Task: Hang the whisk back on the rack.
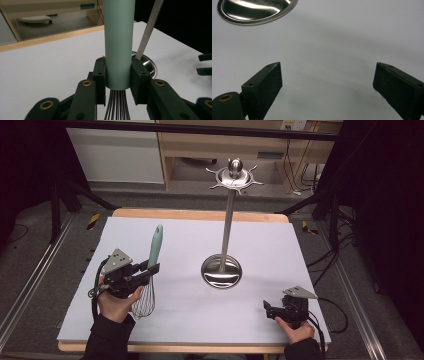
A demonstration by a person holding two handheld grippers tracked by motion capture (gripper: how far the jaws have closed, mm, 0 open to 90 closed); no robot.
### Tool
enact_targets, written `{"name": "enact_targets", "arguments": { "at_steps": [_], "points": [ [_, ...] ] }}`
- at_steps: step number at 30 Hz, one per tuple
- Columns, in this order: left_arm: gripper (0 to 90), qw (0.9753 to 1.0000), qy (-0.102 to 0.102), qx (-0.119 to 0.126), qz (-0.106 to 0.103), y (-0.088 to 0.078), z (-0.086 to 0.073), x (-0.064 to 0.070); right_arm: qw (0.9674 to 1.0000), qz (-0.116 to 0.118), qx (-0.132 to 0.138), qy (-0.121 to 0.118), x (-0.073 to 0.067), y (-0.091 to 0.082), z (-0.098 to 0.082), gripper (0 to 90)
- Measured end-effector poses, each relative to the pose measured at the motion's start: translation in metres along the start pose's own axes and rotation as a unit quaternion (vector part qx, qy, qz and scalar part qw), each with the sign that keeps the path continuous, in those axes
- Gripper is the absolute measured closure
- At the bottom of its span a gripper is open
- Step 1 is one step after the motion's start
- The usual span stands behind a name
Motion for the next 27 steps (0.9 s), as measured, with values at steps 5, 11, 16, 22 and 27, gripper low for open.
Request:
{"name": "enact_targets", "arguments": {
  "at_steps": [5, 11, 16, 22, 27],
  "points": [
    [69.1, 0.9998, 0.003, 0.020, -0.008, 0.000, 0.015, 0.004, 1.0000, -0.005, -0.001, -0.005, 0.001, 0.001, 0.000, 9.2],
    [69.1, 0.9992, -0.001, 0.035, -0.020, 0.001, 0.031, 0.004, 1.0000, -0.002, 0.001, 0.000, 0.001, 0.000, 0.000, 9.2],
    [69.1, 0.9989, -0.003, 0.036, -0.029, 0.005, 0.045, 0.004, 1.0000, -0.005, 0.001, 0.001, 0.002, 0.000, 0.001, 9.2],
    [69.1, 0.9982, 0.009, 0.048, -0.034, 0.005, 0.064, 0.013, 1.0000, -0.006, 0.001, 0.000, 0.003, 0.001, 0.001, 9.2],
    [69.0, 0.9975, 0.019, 0.054, -0.042, 0.006, 0.079, 0.023, 1.0000, -0.003, 0.002, 0.003, 0.002, 0.000, 0.001, 9.2]
  ]
}}
Point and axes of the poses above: each handheld gripper's, and its own axes: y roughly forward along the jaws, z roughly out of its top, x roughly to its right, the point moved 8 cm from there along y, roughly forward along the jaws, and after that the axes turned 1 degree about -x, right-handed, at the moved point
